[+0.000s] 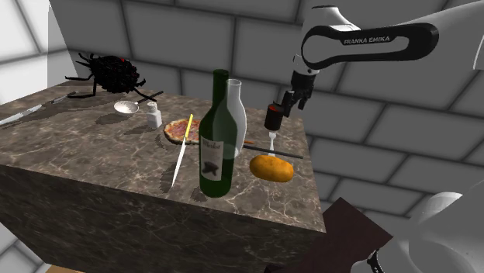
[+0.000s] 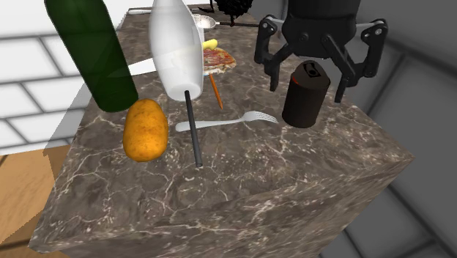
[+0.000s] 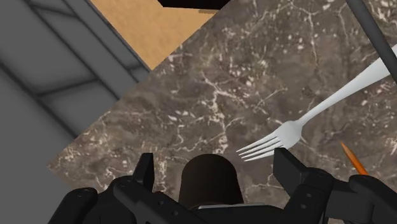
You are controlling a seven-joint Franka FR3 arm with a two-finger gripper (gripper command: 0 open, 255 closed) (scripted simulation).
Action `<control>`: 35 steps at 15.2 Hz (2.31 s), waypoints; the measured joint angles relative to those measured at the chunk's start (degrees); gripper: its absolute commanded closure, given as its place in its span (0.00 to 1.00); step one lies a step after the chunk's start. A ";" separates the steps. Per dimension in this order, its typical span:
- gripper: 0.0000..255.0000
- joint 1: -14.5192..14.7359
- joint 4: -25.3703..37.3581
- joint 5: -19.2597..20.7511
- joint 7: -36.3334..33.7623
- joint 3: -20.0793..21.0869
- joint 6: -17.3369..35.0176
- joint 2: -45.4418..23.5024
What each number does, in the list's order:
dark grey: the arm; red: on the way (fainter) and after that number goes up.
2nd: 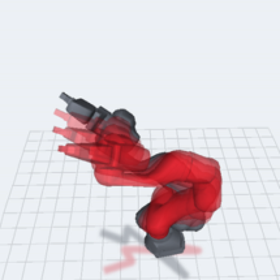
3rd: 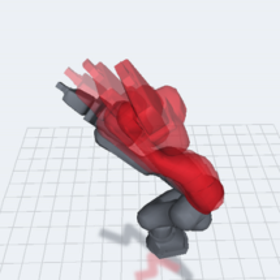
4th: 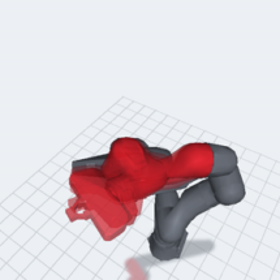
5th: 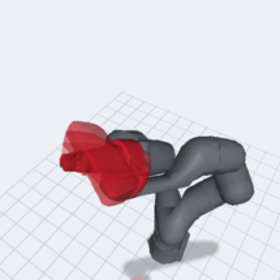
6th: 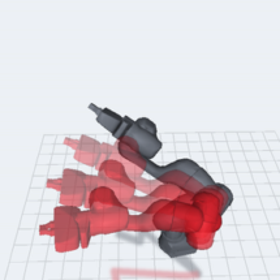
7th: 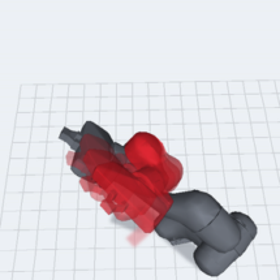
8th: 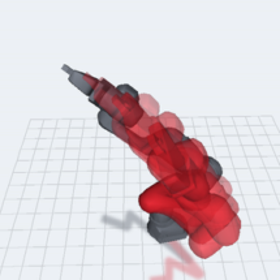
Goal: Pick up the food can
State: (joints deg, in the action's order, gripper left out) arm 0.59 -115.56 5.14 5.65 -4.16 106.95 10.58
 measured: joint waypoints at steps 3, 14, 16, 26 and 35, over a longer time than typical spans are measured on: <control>0.00 0.13 5.08 -0.42 1.94 -0.25 1.62 -4.61; 1.00 0.29 3.94 -0.66 2.33 -0.18 7.74 -8.51; 1.00 0.31 3.89 -0.66 2.31 -0.16 7.87 -8.46; 1.00 0.30 5.21 -0.69 2.41 -0.16 6.32 -8.37; 1.00 0.36 11.37 -0.82 2.79 -0.09 -0.29 -7.91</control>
State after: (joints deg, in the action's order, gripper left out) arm 0.95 -104.20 4.32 8.44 -4.25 106.66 2.67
